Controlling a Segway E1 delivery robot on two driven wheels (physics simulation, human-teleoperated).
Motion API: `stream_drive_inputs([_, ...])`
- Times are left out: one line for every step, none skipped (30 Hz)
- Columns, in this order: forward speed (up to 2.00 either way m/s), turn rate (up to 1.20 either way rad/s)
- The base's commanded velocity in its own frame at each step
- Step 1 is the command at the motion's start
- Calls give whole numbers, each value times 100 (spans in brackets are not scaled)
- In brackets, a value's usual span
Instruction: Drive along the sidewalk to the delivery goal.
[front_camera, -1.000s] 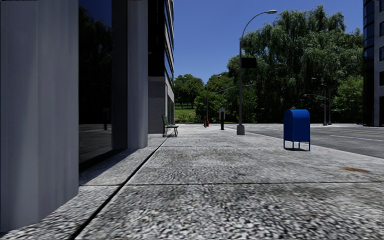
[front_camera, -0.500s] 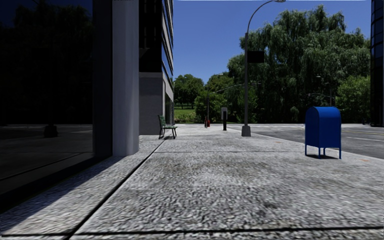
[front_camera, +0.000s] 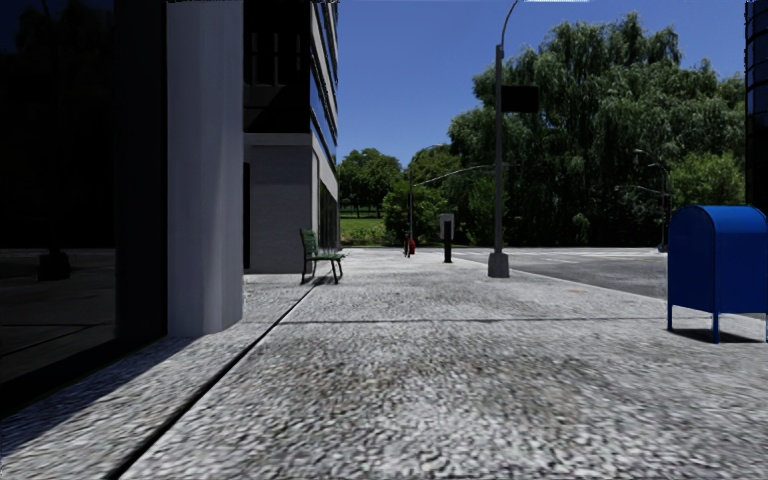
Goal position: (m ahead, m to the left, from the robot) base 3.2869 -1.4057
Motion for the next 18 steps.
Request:
stream_drive_inputs([200, -42])
stream_drive_inputs([200, -42])
stream_drive_inputs([200, -42])
stream_drive_inputs([200, -42])
stream_drive_inputs([200, -42])
stream_drive_inputs([200, -42])
stream_drive_inputs([196, -42])
stream_drive_inputs([196, -42])
stream_drive_inputs([192, -42])
stream_drive_inputs([188, -42])
stream_drive_inputs([181, -42])
stream_drive_inputs([175, -42])
stream_drive_inputs([170, -42])
stream_drive_inputs([170, -42])
stream_drive_inputs([167, -42])
stream_drive_inputs([167, -42])
stream_drive_inputs([166, -42])
stream_drive_inputs([166, -42])
